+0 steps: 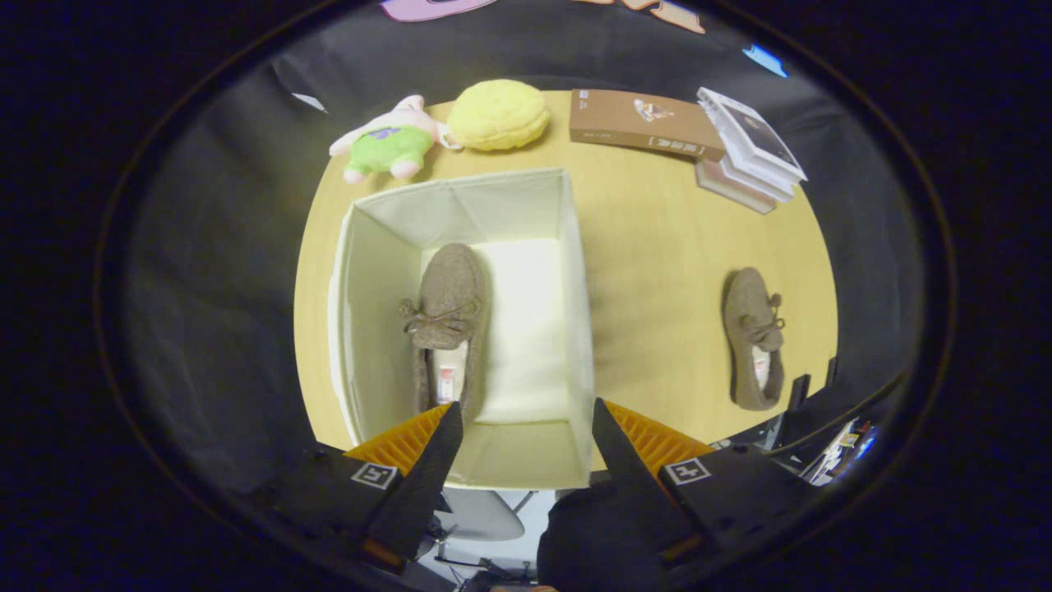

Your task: Open the storage box then place both shoes into the box .Put the left shoe in first, then the right shoe, with the right side of both shoes facing outward in a uniform manner.

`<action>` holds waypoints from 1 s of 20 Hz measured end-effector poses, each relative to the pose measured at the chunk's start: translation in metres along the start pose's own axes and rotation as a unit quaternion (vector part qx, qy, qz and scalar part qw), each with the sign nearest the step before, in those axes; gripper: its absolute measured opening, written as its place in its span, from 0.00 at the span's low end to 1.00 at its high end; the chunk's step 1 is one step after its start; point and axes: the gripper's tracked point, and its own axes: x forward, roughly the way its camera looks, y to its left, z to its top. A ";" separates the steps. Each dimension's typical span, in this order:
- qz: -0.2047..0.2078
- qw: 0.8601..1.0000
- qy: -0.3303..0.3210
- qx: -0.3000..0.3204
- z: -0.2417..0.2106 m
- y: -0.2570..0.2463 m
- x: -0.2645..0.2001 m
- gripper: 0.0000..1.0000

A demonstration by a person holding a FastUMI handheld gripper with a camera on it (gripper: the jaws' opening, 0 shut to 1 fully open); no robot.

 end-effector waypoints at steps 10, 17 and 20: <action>-0.081 0.996 0.006 0.023 -0.001 -0.144 -0.009 1.00; -0.147 0.986 0.037 0.067 -0.016 -0.261 0.020 0.98; -0.156 0.984 0.055 0.065 -0.022 -0.291 0.043 0.91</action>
